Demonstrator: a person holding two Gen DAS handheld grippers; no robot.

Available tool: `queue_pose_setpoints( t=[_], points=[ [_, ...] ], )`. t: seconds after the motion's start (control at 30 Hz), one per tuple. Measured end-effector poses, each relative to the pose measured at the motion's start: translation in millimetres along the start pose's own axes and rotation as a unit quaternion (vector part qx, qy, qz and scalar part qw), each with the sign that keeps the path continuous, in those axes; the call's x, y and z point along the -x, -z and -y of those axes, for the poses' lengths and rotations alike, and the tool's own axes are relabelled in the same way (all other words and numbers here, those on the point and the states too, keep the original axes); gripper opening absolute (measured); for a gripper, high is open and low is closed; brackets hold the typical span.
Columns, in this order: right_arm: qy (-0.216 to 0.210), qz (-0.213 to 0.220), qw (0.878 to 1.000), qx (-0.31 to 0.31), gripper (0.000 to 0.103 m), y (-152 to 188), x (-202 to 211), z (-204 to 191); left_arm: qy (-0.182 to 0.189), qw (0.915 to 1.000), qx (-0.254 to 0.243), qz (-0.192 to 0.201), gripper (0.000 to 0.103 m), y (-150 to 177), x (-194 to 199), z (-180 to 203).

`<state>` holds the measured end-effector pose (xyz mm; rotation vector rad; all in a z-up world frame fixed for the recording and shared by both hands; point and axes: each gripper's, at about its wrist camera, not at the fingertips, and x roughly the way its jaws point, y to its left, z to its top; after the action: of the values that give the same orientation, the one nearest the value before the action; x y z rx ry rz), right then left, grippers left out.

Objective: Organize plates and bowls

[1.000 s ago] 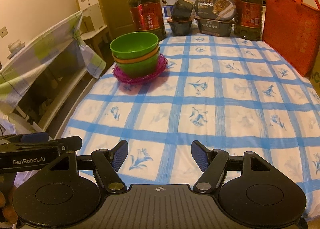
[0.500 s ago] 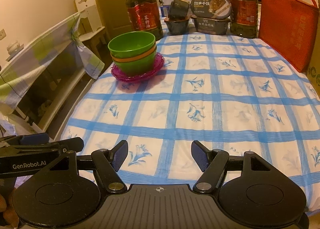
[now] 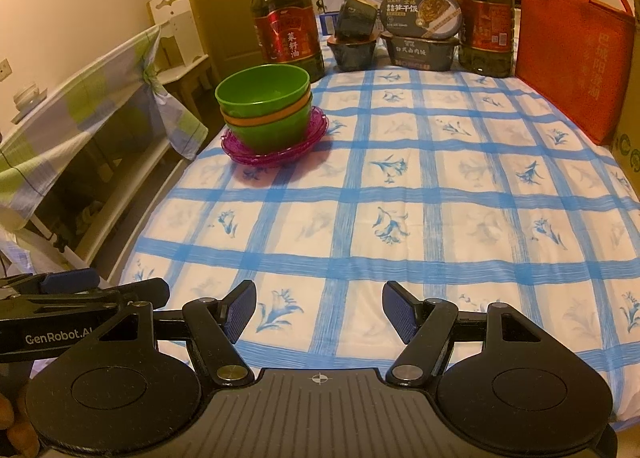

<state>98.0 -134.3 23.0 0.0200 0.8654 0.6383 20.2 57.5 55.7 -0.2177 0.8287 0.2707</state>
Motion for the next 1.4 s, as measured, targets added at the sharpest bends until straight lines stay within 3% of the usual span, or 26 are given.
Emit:
queue_pose_setpoints(
  t=[1.4],
  points=[
    [0.0, 0.0, 1.0, 0.0, 0.07, -0.1, 0.6, 0.5, 0.001, 1.0, -0.003, 0.003, 0.092, -1.9, 2.3, 2.7]
  ],
)
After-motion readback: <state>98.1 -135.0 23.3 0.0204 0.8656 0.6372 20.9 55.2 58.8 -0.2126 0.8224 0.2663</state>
